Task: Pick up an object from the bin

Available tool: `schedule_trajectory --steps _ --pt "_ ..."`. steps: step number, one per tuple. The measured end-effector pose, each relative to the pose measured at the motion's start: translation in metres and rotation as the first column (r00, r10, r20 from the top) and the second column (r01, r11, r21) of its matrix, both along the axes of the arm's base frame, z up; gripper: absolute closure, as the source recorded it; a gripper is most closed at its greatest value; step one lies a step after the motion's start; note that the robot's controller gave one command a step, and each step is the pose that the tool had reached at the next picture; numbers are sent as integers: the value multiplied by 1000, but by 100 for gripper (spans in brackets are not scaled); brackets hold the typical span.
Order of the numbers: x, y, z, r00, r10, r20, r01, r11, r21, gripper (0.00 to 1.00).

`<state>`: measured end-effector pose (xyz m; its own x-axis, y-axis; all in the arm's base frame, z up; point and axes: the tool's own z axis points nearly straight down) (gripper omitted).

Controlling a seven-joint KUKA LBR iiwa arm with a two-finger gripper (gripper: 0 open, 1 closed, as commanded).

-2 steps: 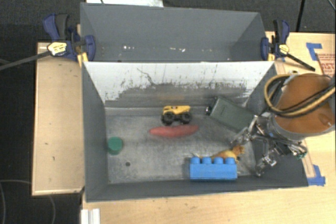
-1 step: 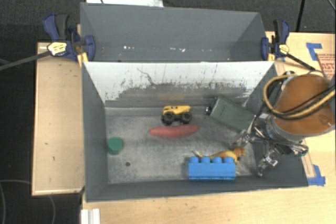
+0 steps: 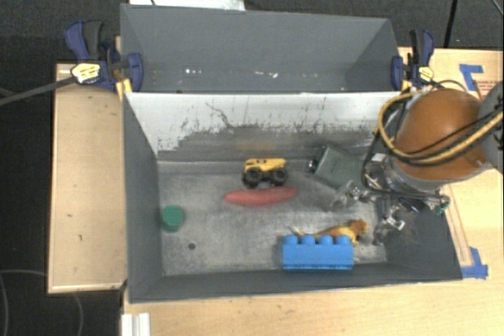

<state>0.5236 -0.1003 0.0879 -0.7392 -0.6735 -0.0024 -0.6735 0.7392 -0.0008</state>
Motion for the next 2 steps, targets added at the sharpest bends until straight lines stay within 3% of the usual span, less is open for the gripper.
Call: schedule_trajectory --steps 1,2 --pt "-9 27 -15 990 -140 5 140 990 0 100" --pt "-9 27 -15 990 -139 5 139 990 0 100"
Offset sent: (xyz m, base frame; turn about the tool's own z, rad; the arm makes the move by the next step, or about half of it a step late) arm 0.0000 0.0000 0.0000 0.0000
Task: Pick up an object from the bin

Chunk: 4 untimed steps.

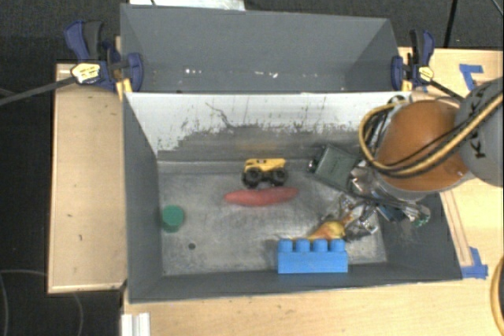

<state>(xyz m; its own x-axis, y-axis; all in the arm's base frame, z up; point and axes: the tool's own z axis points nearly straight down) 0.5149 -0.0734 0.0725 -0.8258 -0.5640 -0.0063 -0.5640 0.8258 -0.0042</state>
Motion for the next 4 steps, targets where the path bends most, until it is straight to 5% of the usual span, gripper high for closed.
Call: schedule_trajectory --steps 2,3,4 --pt "-4 24 74 1000 14 -7 -14 1000 2 100" --pt "22 20 -1 986 166 -6 -166 986 -1 100" --pt "22 20 -1 986 166 -6 -166 986 -1 100"
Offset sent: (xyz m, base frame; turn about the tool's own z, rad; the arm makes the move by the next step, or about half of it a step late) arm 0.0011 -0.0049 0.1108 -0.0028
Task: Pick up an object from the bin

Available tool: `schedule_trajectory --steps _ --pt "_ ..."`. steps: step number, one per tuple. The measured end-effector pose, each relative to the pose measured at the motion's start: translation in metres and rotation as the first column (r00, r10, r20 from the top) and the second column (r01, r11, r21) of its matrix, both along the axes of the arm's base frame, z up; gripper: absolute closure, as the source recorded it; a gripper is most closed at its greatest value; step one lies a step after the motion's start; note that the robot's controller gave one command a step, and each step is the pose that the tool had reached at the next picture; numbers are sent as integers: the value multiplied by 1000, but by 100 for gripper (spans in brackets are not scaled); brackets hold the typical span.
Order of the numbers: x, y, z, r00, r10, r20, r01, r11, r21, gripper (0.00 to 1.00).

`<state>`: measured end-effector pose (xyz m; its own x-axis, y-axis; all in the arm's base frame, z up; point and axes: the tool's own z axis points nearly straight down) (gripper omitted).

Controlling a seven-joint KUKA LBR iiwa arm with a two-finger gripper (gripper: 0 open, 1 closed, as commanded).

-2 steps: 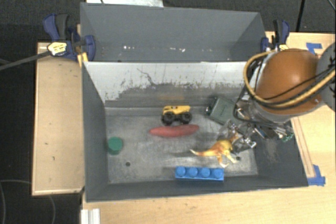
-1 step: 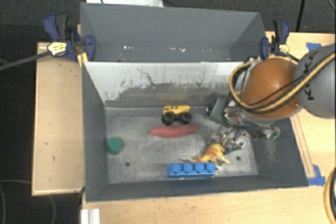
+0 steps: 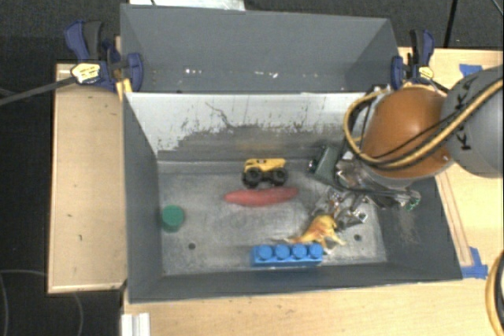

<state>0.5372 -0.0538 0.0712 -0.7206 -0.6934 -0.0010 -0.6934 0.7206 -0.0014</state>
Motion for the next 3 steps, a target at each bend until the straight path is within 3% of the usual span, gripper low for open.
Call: schedule_trajectory --steps 1,2,3 --pt "-44 2 127 1000 -21 0 21 1000 1 100" --pt "-44 2 127 1000 -21 0 21 1000 2 100" --pt "-30 25 180 998 -61 -4 61 998 2 100"
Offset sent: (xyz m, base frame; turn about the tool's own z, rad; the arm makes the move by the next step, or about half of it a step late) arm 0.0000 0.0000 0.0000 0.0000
